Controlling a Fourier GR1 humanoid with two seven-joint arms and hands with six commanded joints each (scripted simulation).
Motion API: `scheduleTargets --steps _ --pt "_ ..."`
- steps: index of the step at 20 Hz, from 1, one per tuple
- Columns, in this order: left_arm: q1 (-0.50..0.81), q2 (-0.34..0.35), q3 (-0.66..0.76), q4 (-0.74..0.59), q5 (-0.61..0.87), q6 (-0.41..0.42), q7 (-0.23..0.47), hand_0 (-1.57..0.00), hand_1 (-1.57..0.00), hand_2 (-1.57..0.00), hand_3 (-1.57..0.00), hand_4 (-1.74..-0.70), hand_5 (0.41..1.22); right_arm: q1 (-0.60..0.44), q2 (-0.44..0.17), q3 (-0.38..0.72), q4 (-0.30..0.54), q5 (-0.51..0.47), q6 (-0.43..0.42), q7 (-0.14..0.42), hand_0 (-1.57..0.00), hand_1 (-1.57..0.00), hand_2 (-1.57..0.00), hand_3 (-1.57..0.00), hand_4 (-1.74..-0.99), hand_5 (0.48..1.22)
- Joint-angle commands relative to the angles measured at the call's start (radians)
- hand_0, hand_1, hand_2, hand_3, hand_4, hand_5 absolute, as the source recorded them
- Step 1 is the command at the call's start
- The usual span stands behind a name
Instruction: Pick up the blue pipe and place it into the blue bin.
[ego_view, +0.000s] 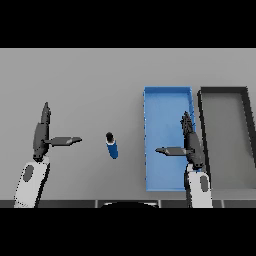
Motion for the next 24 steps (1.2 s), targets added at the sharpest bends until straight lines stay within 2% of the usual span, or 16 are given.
scheduleTargets --steps 1,6,7,8,9,11,13,16,19,22,24 --pt "-0.003 -0.001 0.001 0.002 0.000 0.001 -0.003 0.00 0.00 0.00 0.00 -0.97 0.593 -0.003 0.000 -0.001 0.002 -0.001 -0.001 0.002 0.00 0.00 0.00 0.00 -1.205 0.629" --pt "-0.022 0.001 0.008 0.020 0.003 -0.002 -0.001 0.00 0.00 0.00 0.00 -0.97 0.593 -0.033 -0.007 -0.013 0.025 -0.005 -0.001 0.010 0.00 0.00 0.00 0.00 -1.205 0.629" --pt "0.008 0.060 -0.022 0.022 -0.008 -0.102 -0.063 0.00 0.00 0.00 0.00 -0.97 0.593 0.007 -0.077 0.012 -0.017 0.066 0.011 -0.080 0.00 0.00 0.00 0.00 -1.205 0.629" --pt "0.024 0.108 -0.029 0.029 -0.012 -0.168 -0.102 0.00 0.00 0.00 0.00 -0.96 0.592 0.045 -0.111 0.039 -0.043 0.118 0.019 -0.133 0.00 0.00 0.00 0.00 -1.201 0.628" --pt "0.028 0.138 -0.034 0.050 -0.019 -0.213 -0.131 0.00 0.00 0.00 0.00 -0.96 0.590 0.062 -0.128 0.056 -0.070 0.146 0.022 -0.133 0.00 0.00 0.00 0.00 -1.197 0.627" --pt "0.018 0.152 -0.043 0.075 -0.025 -0.255 -0.161 0.00 0.00 0.00 0.00 -0.96 0.592 0.069 -0.133 0.072 -0.083 0.171 0.021 -0.120 0.00 0.00 0.00 0.00 -1.193 0.622" --pt "0.020 0.148 -0.054 0.062 -0.018 -0.276 -0.174 0.00 0.00 0.00 0.00 -0.96 0.594 0.076 -0.148 0.071 -0.101 0.167 0.032 -0.111 0.00 0.00 0.00 0.00 -1.206 0.625" --pt "0.050 0.177 -0.076 0.017 0.003 -0.352 -0.206 0.00 0.00 0.00 0.00 -0.98 0.584 0.069 -0.144 0.080 -0.103 0.177 0.030 -0.089 0.00 0.00 0.00 0.00 -1.192 0.621" --pt "0.075 0.224 -0.112 -0.030 0.003 -0.425 -0.188 0.00 0.00 0.00 0.00 -1.03 0.549 0.056 -0.146 0.078 -0.085 0.179 0.029 -0.096 0.00 0.00 0.00 0.00 -1.179 0.616" --pt "0.094 0.206 -0.188 -0.099 -0.010 -0.471 -0.146 0.00 0.00 0.00 0.00 -1.10 0.510 0.075 -0.146 0.086 -0.091 0.187 0.032 -0.108 0.00 0.00 0.00 0.00 -1.173 0.616" --pt "0.100 0.189 -0.234 -0.128 -0.041 -0.474 -0.107 0.00 0.00 0.00 0.00 -1.13 0.485 0.073 -0.154 0.080 -0.102 0.181 0.035 -0.089 0.00 0.00 0.00 0.00 -1.174 0.618"
